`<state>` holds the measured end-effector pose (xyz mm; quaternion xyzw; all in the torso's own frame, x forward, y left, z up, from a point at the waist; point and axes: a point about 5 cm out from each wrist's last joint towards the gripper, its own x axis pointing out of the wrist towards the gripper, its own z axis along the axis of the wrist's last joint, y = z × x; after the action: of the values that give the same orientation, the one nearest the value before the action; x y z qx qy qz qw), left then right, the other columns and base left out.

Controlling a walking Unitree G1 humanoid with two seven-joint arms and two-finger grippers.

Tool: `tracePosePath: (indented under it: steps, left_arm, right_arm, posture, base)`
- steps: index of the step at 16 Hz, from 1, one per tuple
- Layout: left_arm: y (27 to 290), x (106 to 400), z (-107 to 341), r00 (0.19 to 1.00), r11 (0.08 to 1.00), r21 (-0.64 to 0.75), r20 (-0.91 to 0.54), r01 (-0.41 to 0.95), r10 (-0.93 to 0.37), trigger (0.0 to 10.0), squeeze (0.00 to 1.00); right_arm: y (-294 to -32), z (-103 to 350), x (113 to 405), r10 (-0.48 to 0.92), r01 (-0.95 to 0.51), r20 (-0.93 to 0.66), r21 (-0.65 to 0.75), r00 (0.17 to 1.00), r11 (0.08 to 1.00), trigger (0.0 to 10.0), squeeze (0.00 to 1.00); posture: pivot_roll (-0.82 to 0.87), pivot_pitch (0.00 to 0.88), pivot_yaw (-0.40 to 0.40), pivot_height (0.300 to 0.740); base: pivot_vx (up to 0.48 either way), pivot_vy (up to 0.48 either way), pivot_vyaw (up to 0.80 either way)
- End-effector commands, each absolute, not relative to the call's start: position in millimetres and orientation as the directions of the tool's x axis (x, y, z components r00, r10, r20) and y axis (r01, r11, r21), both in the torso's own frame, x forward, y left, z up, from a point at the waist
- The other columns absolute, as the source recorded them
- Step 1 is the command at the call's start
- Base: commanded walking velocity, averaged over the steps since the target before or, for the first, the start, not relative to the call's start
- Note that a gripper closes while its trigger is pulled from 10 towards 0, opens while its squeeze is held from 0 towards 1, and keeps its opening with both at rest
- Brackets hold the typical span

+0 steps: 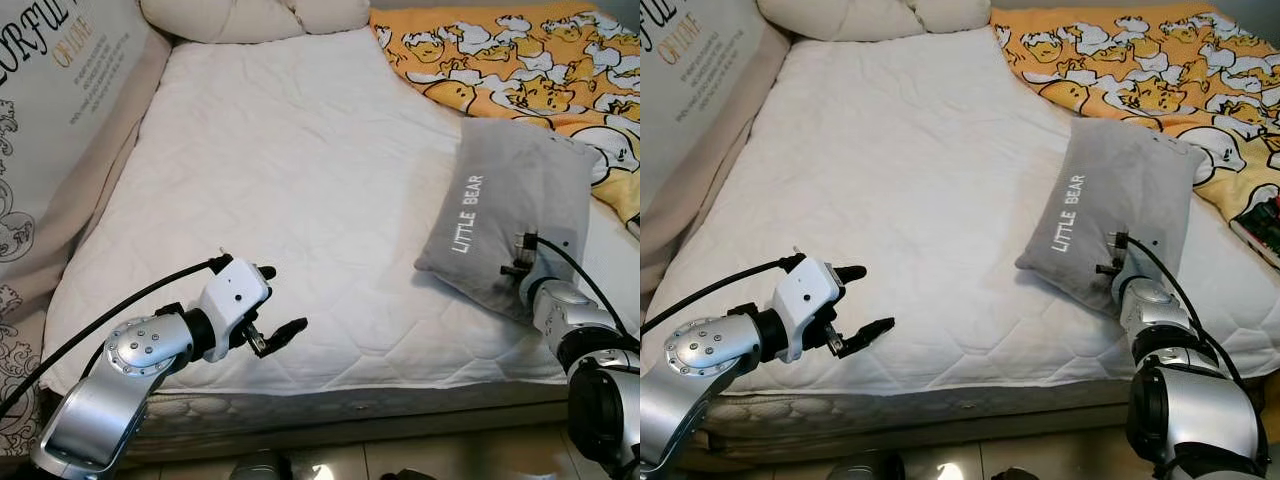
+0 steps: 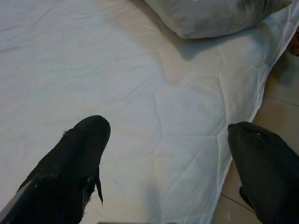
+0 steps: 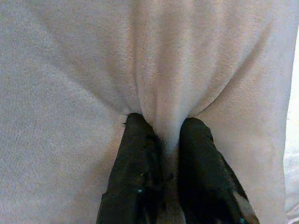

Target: Clean up the room

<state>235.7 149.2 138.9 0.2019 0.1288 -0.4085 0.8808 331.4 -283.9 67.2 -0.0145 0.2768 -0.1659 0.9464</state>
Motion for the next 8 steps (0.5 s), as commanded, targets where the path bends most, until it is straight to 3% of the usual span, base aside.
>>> tracePosePath:
  steps: [1, 8]
  left_arm:
    - [149.5, 235.7, 142.6, 0.633, 0.579, 0.262, -0.388, 0.772, -0.670, 10.0, 0.00]
    - [147.1, 240.3, 141.9, 0.647, 0.589, 0.270, -0.371, 0.762, -0.666, 10.0, 0.00]
  right_arm:
    - [-288.9, 53.1, 318.9, -0.340, 0.335, -0.574, -0.120, 0.745, 0.935, 0.0, 0.00]
    - [-290.4, 62.1, 325.0, -0.345, 0.342, -0.543, -0.110, 0.766, 0.933, 0.0, 0.00]
  posture:
    - [0.22, 0.116, 0.065, 0.740]
    - [0.20, 0.074, 0.039, 0.740]
  base:
    - [0.000, 0.000, 0.00]
    - [0.000, 0.000, 0.00]
